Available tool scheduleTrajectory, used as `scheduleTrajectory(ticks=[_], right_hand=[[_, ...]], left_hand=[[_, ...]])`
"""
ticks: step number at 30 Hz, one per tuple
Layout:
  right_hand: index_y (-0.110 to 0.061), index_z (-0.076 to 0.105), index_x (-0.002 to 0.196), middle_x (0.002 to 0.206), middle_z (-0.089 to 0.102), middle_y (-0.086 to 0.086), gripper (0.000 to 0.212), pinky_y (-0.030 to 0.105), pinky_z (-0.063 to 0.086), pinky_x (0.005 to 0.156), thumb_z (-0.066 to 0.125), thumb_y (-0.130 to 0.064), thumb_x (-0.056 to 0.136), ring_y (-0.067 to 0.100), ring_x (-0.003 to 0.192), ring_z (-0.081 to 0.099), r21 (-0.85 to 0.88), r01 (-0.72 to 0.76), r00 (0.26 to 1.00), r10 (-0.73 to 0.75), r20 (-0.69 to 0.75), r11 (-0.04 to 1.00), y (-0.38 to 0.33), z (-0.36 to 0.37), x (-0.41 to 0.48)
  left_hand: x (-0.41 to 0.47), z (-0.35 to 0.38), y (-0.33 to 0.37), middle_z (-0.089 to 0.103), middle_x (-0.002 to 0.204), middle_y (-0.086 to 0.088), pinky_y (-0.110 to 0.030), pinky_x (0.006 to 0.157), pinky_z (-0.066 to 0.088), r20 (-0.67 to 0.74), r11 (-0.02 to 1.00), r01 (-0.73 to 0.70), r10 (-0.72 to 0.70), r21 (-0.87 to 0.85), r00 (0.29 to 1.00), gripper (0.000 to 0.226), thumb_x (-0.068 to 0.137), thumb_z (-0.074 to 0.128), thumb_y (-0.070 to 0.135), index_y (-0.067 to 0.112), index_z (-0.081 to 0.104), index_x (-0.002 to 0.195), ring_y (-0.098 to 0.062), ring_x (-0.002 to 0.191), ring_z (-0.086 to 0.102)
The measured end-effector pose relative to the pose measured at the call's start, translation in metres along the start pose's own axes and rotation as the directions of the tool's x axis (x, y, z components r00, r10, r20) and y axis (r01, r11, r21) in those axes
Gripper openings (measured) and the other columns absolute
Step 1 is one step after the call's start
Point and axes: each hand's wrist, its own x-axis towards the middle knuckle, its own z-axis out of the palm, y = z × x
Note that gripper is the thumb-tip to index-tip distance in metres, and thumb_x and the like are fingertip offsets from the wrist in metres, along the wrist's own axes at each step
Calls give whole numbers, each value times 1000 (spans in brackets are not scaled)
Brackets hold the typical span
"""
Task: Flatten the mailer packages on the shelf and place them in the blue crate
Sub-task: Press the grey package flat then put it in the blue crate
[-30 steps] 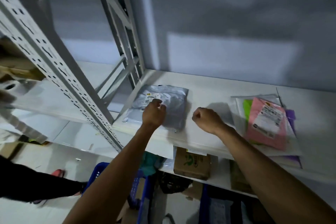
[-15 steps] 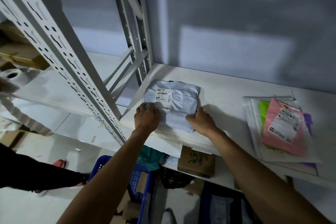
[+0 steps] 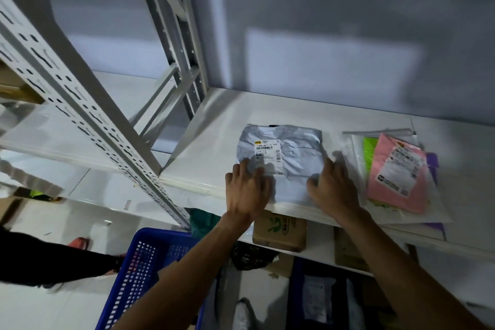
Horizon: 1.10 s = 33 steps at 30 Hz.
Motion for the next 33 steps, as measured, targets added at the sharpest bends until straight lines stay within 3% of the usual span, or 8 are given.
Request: scheduleTrajectory(ticks=[2,5,8,17,22,26,29,33], right_hand=[[-3,36,148,143,47,24,60,50,44,102,39,-35,98,41,130,46,-65,139,989,-142,-45,988,-2,4,7],[-14,26,157,162,32,9,55,41,33,116,39,-31,106,28,146,35,87,327,937,-335,101,941,-22,12,20],[-18,24,159,164,28,5,52,38,29,121,32,-28,108,22,149,32,202,302,917,-341,205,932,-36,29,30],[-6,45,148,155,45,9,78,27,11,123,0,-52,105,19,146,38,69,474,872,-479,104,878,-11,42,40],[-1,61,134,145,54,19,63,44,32,119,21,-41,106,33,137,51,95,470,878,-476,50,877,4,55,47],[-3,39,151,163,27,12,81,31,7,125,10,-53,93,24,153,22,170,351,920,-373,121,921,11,56,56],[-7,32,155,167,18,8,80,32,5,126,11,-53,93,19,155,12,161,317,931,-339,135,935,16,61,63],[-8,47,144,154,39,12,52,42,29,117,36,-32,99,28,143,35,20,368,930,-368,-5,930,10,55,63]], left_hand=[[10,1,9,52,139,-11,-44,100,44,-20,997,-82,82,10,996,38,98,43,44,21,61,122,-28,123,51],[27,8,23,58,138,-14,-44,103,46,49,947,-293,301,-130,952,45,98,40,36,13,59,131,-29,125,55],[36,22,21,63,130,-16,-41,101,50,123,914,-365,388,-175,913,53,94,41,36,3,60,132,-29,118,62],[42,35,2,49,152,-5,-40,115,37,167,943,-313,329,-113,930,60,102,20,48,20,50,147,-20,144,41],[57,27,-19,29,163,-7,-41,123,26,271,965,-198,239,-171,933,81,92,16,65,18,40,153,-20,153,22],[67,39,-48,26,164,-11,-45,122,26,256,965,-180,226,-191,940,81,95,23,65,11,36,154,-25,153,21],[69,34,-49,21,166,-7,-41,125,19,273,971,-133,185,-198,944,82,93,26,65,14,31,157,-23,154,17],[77,27,-45,27,164,-8,-39,120,27,275,978,-171,199,-124,941,89,85,22,68,16,34,155,-26,150,25]])
